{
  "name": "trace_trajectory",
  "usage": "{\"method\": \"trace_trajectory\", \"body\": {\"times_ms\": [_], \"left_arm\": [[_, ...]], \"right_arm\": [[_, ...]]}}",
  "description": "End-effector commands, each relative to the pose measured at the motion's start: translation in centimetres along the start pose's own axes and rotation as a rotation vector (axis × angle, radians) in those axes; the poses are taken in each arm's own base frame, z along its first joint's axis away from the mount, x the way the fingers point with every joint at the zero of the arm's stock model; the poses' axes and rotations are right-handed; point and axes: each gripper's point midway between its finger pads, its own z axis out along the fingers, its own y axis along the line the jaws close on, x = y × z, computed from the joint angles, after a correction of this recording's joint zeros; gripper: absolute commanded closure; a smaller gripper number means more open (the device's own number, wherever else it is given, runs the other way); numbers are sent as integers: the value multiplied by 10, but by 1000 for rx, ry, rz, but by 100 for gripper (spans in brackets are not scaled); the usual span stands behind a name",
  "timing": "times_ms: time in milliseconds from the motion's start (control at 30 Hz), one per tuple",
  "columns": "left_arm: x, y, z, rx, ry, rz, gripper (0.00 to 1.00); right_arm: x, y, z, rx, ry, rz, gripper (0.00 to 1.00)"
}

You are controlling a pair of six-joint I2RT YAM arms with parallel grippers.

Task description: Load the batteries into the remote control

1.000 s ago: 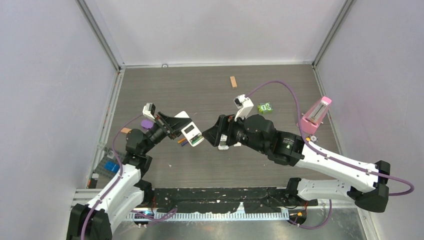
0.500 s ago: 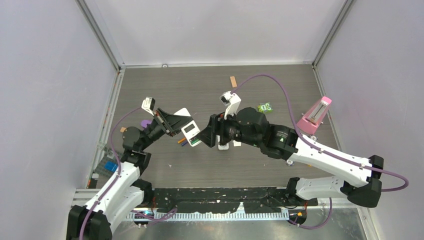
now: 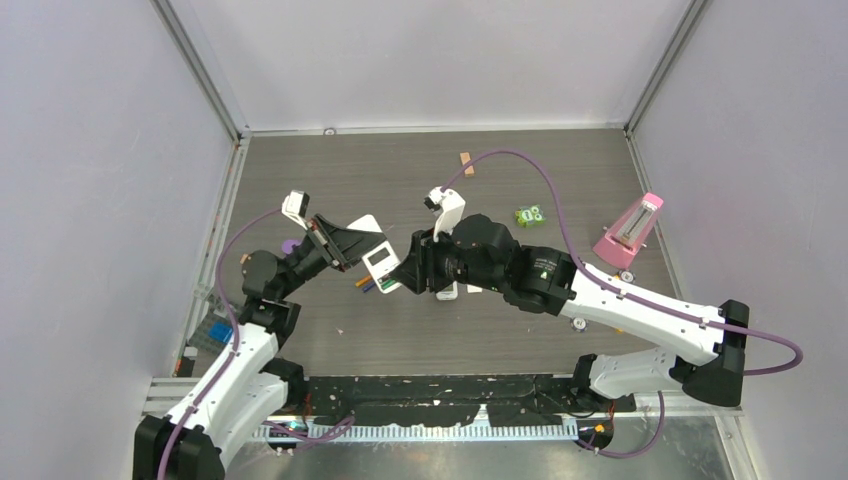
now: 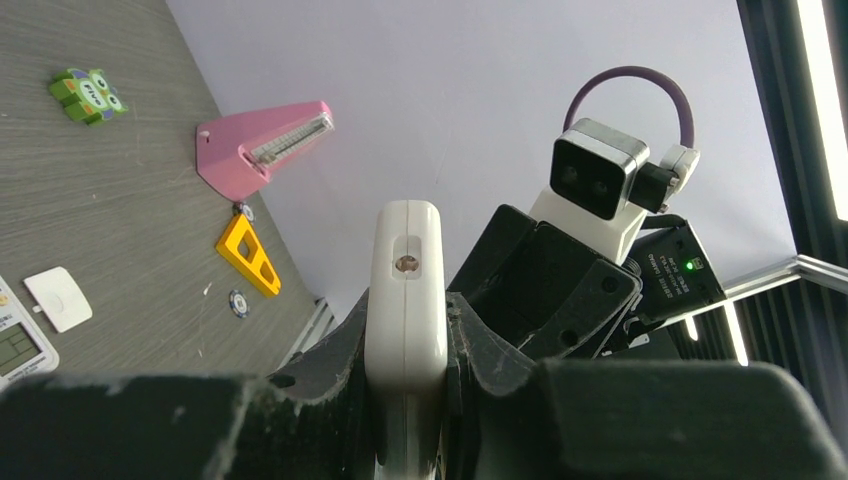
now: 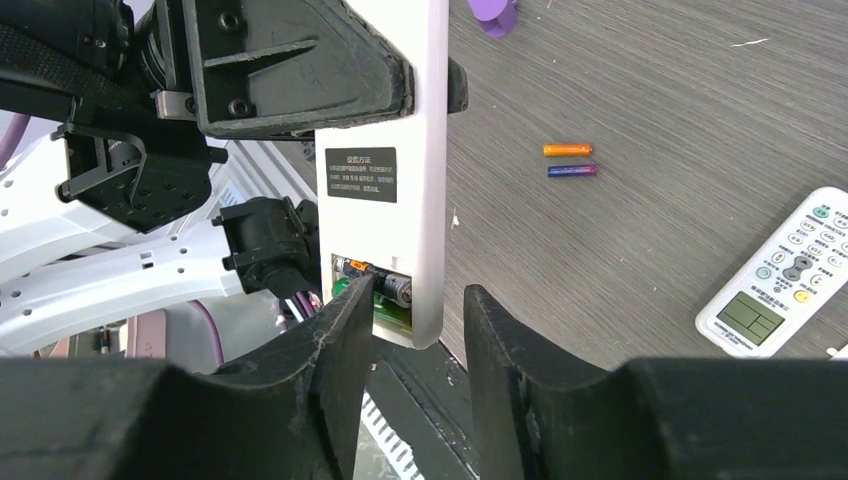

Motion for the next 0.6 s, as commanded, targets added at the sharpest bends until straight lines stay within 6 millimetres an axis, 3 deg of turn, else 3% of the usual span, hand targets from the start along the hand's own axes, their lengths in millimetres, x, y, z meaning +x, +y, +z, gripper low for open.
{"method": "trace_trajectory", "body": {"times_ms": [0,400,467,567], "left_arm": [[-4,-32,2,83,7,71,100],[-5,-39,1,101,5,78,100],[-5,-39,1,100,5,77,100],[-4,-37,1,97,6,76,100]], "right_arm": [[-14,4,-6,-6,-45,-1,59],[-11,6,-1,-24,-44,45,82],[-13,8,-3,-34,-56,50,81],[-18,9,-7,-46,-78,55,65]]}}
